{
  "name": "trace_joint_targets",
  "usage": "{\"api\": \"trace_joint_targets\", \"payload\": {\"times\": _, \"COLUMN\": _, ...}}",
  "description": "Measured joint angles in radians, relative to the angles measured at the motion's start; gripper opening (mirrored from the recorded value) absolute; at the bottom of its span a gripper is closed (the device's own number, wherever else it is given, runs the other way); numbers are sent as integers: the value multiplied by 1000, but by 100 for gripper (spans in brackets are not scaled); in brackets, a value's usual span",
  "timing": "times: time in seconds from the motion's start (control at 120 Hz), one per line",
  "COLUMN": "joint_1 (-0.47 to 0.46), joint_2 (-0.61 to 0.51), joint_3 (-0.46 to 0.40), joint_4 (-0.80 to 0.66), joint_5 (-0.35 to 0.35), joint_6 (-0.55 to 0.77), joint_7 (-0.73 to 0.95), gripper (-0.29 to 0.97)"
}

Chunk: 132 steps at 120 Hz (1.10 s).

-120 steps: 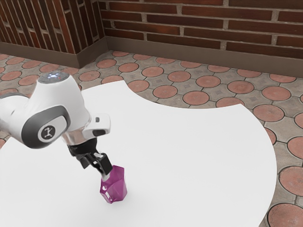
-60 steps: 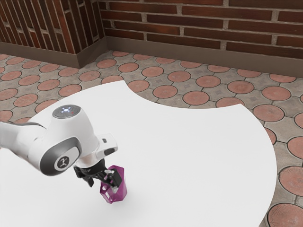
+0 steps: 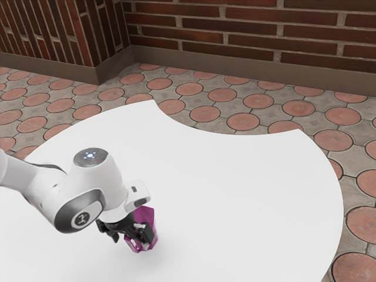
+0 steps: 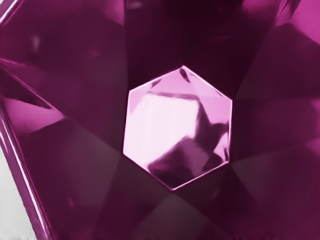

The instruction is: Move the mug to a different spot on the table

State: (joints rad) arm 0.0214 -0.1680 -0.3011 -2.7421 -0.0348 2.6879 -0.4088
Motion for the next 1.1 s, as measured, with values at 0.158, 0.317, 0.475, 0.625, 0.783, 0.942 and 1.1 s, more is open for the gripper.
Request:
{"api": "trace_joint_targets", "payload": {"times": 0.158, "joint_1": 1, "joint_2": 8, "joint_3": 0, "joint_4": -5, "joint_5": 20, "joint_6": 10, "joint_7": -22, "gripper": 63}}
{"api": "trace_joint_targets", "payload": {"times": 0.317, "joint_1": 2, "joint_2": 9, "joint_3": 0, "joint_4": -3, "joint_5": 59, "joint_6": 15, "joint_7": -38, "gripper": 32}}
{"api": "trace_joint_targets", "payload": {"times": 0.475, "joint_1": 2, "joint_2": 4, "joint_3": 0, "joint_4": 4, "joint_5": 126, "joint_6": 17, "joint_7": -56, "gripper": 21}}
{"api": "trace_joint_targets", "payload": {"times": 0.625, "joint_1": 4, "joint_2": -15, "joint_3": 0, "joint_4": 24, "joint_5": 282, "joint_6": 18, "joint_7": -102, "gripper": 15}}
{"api": "trace_joint_targets", "payload": {"times": 0.783, "joint_1": 4, "joint_2": -63, "joint_3": -1, "joint_4": 58, "joint_5": 396, "joint_6": 18, "joint_7": -179, "gripper": 14}}
{"api": "trace_joint_targets", "payload": {"times": 0.942, "joint_1": 12, "joint_2": -101, "joint_3": -1, "joint_4": 64, "joint_5": 431, "joint_6": 19, "joint_7": -250, "gripper": 14}}
{"api": "trace_joint_targets", "payload": {"times": 1.1, "joint_1": 50, "joint_2": -116, "joint_3": 1, "joint_4": 65, "joint_5": 440, "joint_6": 19, "joint_7": -301, "gripper": 12}}
